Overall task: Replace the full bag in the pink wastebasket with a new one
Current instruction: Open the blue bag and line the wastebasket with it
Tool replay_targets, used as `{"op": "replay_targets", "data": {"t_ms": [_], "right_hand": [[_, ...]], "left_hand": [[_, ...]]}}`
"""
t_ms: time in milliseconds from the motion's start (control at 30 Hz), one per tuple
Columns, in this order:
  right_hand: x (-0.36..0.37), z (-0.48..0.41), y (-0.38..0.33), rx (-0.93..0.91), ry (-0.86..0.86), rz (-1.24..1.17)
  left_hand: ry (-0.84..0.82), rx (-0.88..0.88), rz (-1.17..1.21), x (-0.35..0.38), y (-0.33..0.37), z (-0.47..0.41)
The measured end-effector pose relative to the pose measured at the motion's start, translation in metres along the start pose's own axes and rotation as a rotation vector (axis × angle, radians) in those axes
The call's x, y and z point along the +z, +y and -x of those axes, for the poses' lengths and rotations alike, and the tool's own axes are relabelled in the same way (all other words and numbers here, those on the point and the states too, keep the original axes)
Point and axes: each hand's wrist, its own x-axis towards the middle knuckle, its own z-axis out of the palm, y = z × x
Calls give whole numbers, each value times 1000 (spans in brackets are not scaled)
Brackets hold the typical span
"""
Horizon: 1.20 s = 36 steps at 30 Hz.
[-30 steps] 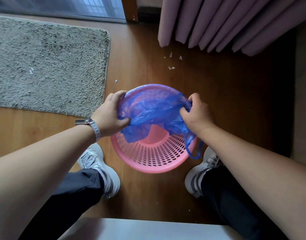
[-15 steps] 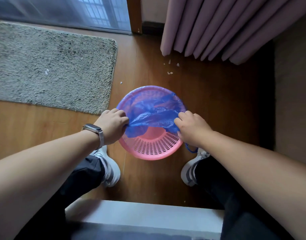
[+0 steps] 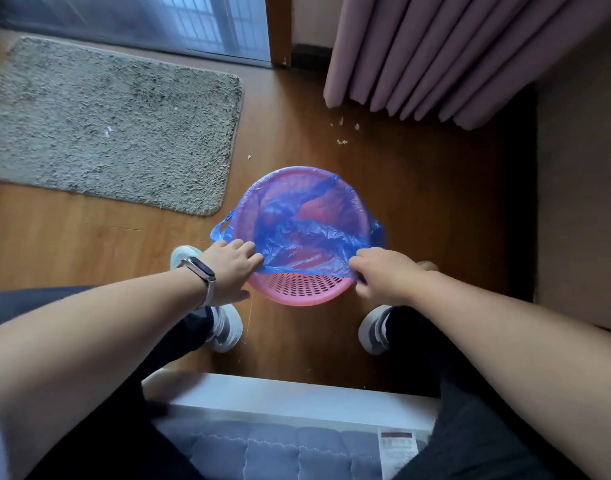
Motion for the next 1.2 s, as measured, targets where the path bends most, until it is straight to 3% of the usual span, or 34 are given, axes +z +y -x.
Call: {"op": "replay_targets", "data": {"t_ms": [200, 367, 600, 767, 1100, 1200], "right_hand": [[12, -15, 12, -8, 88, -24], [11, -40, 21, 114, 265, -176], [-11, -84, 39, 198, 463, -418], [-25, -109, 52, 164, 559, -437], [-36, -146, 95, 107, 740, -425], [-22, -153, 93, 167, 903, -564]], "left_hand": [[217, 49, 146, 17, -13, -16], [400, 56, 263, 13, -29, -35], [589, -194, 515, -12, -84, -81], [606, -305, 733, -28, -106, -111], [651, -31, 574, -26, -129, -155], [676, 27, 568, -19, -126, -162]]}}
